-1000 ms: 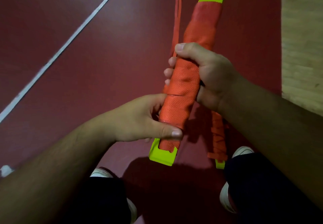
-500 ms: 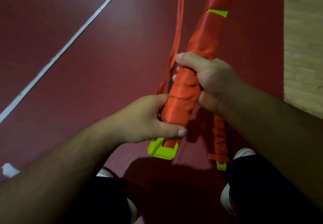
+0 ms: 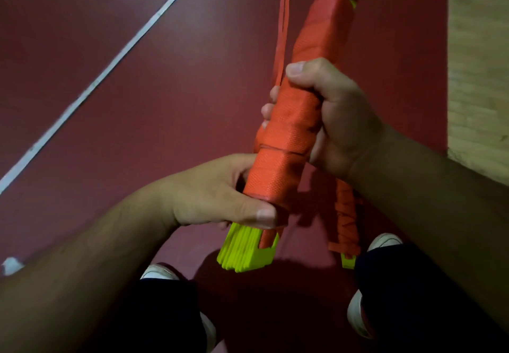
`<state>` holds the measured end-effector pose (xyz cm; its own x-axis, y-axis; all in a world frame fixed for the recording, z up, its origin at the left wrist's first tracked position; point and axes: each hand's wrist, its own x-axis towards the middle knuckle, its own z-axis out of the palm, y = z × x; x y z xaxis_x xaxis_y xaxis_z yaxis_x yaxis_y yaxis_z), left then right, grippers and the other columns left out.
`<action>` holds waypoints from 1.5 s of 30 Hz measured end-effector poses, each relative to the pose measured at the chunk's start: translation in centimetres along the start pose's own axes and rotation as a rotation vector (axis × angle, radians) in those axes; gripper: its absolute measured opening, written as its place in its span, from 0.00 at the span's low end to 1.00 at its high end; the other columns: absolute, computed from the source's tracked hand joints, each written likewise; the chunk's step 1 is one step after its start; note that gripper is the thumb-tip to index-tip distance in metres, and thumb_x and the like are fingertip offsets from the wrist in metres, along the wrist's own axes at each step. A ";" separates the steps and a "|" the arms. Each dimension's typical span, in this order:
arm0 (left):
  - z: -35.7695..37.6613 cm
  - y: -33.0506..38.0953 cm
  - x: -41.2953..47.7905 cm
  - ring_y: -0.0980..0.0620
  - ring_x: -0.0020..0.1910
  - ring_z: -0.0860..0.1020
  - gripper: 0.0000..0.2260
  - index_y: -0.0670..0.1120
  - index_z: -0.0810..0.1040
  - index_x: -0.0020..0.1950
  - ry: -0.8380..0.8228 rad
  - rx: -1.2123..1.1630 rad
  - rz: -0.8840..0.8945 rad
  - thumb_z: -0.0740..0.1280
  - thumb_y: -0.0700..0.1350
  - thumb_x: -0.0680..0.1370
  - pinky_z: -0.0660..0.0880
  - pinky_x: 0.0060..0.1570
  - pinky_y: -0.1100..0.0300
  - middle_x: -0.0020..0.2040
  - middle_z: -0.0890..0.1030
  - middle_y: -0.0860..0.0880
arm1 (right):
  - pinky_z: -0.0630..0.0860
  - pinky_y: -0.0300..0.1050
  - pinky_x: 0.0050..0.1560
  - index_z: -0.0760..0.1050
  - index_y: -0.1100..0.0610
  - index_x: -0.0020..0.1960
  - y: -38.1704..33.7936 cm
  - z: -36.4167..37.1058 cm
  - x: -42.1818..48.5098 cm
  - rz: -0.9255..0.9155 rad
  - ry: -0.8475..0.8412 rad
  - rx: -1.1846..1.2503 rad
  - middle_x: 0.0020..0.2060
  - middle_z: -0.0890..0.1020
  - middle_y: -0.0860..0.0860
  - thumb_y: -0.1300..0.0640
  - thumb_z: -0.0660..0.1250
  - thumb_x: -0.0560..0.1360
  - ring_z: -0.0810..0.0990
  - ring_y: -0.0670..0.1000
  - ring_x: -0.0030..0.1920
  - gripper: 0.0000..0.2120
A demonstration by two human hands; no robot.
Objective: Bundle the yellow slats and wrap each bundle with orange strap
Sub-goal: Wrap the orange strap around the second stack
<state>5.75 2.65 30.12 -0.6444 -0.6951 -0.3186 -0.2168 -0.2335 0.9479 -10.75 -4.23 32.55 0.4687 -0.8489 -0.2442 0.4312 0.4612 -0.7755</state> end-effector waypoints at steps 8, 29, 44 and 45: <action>1.0 -0.2 0.9 0.58 0.33 0.74 0.23 0.38 0.75 0.47 0.287 0.282 0.040 0.80 0.53 0.66 0.72 0.35 0.65 0.35 0.77 0.45 | 0.80 0.52 0.42 0.74 0.57 0.51 0.3 -0.3 0.7 -0.053 0.146 -0.152 0.40 0.78 0.56 0.49 0.72 0.73 0.80 0.55 0.37 0.14; 1.2 -0.6 0.9 0.47 0.37 0.76 0.29 0.34 0.72 0.55 0.218 0.153 -0.016 0.76 0.53 0.67 0.77 0.38 0.42 0.44 0.76 0.30 | 0.80 0.52 0.40 0.74 0.57 0.44 0.2 0.0 0.3 -0.077 0.119 -0.119 0.35 0.78 0.54 0.61 0.67 0.77 0.80 0.53 0.35 0.04; 0.8 -0.4 1.1 0.57 0.37 0.74 0.15 0.47 0.76 0.47 0.234 0.240 0.064 0.77 0.53 0.69 0.72 0.39 0.63 0.37 0.76 0.50 | 0.79 0.52 0.41 0.74 0.60 0.45 0.0 -0.4 0.5 -0.059 0.190 -0.094 0.34 0.77 0.54 0.63 0.66 0.76 0.79 0.52 0.33 0.02; 0.6 -0.4 1.0 0.56 0.39 0.75 0.16 0.47 0.77 0.49 0.206 0.212 0.075 0.76 0.53 0.69 0.73 0.40 0.62 0.39 0.77 0.46 | 0.79 0.52 0.41 0.74 0.59 0.43 0.0 -0.4 0.4 -0.046 0.177 -0.071 0.34 0.77 0.54 0.63 0.65 0.76 0.79 0.52 0.33 0.03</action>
<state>4.79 2.47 29.48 -0.5067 -0.8335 -0.2203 -0.3366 -0.0439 0.9406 -10.90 -4.74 32.21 0.3043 -0.9038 -0.3009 0.3911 0.4066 -0.8257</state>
